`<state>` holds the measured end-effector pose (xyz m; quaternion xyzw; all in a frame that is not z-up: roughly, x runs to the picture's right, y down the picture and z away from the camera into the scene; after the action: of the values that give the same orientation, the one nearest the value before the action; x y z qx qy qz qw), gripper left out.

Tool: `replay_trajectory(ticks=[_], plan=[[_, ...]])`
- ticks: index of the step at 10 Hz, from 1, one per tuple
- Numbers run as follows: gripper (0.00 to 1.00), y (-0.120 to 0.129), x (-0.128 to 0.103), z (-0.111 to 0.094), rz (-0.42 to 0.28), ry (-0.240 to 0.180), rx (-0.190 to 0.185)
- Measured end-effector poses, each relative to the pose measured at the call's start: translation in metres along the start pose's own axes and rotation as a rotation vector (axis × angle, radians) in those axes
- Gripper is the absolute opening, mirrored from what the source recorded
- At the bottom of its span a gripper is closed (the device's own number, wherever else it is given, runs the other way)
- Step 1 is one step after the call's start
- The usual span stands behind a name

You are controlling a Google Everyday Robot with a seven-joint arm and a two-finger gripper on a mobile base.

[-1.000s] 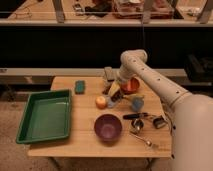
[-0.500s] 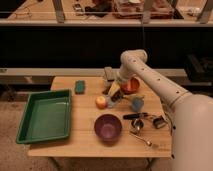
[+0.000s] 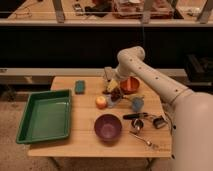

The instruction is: Place eraser in metal cup

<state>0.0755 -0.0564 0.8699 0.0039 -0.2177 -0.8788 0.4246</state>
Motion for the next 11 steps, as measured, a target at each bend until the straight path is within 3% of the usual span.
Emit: replay_trajectory(ticks=[2, 4, 8, 11], plan=[[0.8, 0.016, 0.022, -0.025, 0.116, 0.115, -0.093], [0.8, 0.025, 0.043, -0.031, 0.172, 0.176, -0.127], [0.8, 0.037, 0.084, -0.003, 0.195, 0.214, -0.128], [0.8, 0.043, 0.089, 0.009, 0.212, 0.211, -0.136]])
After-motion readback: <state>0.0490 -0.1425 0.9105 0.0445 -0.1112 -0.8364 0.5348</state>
